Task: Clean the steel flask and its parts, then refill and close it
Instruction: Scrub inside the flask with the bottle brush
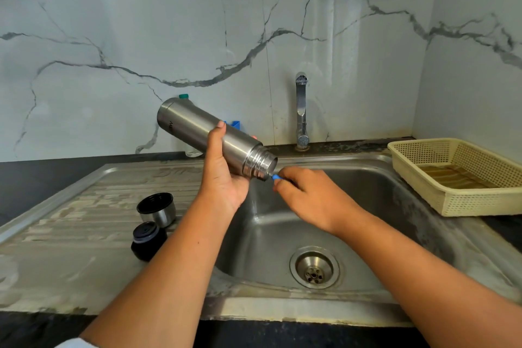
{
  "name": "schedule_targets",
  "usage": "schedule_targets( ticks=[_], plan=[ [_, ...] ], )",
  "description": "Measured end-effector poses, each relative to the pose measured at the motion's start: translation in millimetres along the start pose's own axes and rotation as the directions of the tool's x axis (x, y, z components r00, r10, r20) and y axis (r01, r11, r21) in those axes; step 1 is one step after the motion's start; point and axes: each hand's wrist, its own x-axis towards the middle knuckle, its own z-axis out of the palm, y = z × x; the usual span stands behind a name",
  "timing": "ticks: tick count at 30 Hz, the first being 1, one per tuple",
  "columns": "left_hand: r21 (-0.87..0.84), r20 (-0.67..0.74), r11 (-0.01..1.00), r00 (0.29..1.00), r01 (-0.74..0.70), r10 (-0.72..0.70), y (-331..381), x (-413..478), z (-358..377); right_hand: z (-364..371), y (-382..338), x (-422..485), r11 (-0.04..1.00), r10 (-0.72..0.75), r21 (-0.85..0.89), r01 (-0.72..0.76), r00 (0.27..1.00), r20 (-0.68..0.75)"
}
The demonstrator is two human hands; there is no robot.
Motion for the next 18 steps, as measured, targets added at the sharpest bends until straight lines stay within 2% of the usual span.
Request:
schedule_targets(
  ticks=[2, 4, 6, 7, 8, 10, 13, 15, 18],
  plan=[
    [-0.003, 0.011, 1.000, 1.000, -0.009, 0.009, 0, 1, -1, 4, 0, 1, 0.967, 0.107, 0.218, -0.133, 0.986, 0.125],
    [0.024, 0.030, 1.000, 1.000, -0.010, 0.009, 0, 1, -3, 6, 2, 1, 0.838, 0.172, 0.443, -0.319, 0.924, 0.341],
    [0.051, 0.040, 0.999, 0.999, -0.006, 0.004, 0, -1, -2, 4, 3, -1, 0.698, 0.165, 0.541, -0.469, 0.841, 0.516],
    [0.056, 0.038, 0.998, 0.999, -0.004, 0.002, 0, 0, -2, 1, 3, -2, 0.662, 0.153, 0.560, -0.498, 0.821, 0.549],
    [0.056, 0.030, 0.998, 1.000, -0.002, 0.000, 1, 1, -3, 0, 6, -2, 0.660, 0.143, 0.569, -0.490, 0.826, 0.545],
    [0.029, -0.014, 1.000, 1.000, -0.011, 0.012, 6, 4, -6, -2, 10, -1, 0.752, 0.140, 0.532, -0.388, 0.883, 0.447],
    [-0.015, -0.076, 0.999, 0.996, -0.041, 0.040, 16, 8, -14, -4, 19, 0, 0.947, 0.142, 0.250, -0.204, 0.960, 0.243],
    [-0.036, -0.129, 0.998, 0.990, -0.058, 0.053, 18, 9, -17, -7, 26, 1, 0.984, 0.133, 0.098, -0.148, 0.981, 0.143],
    [0.028, -0.120, 0.999, 0.992, -0.036, 0.040, 6, 5, -12, -3, 22, 2, 0.992, 0.116, 0.036, -0.118, 0.992, 0.048]
  ],
)
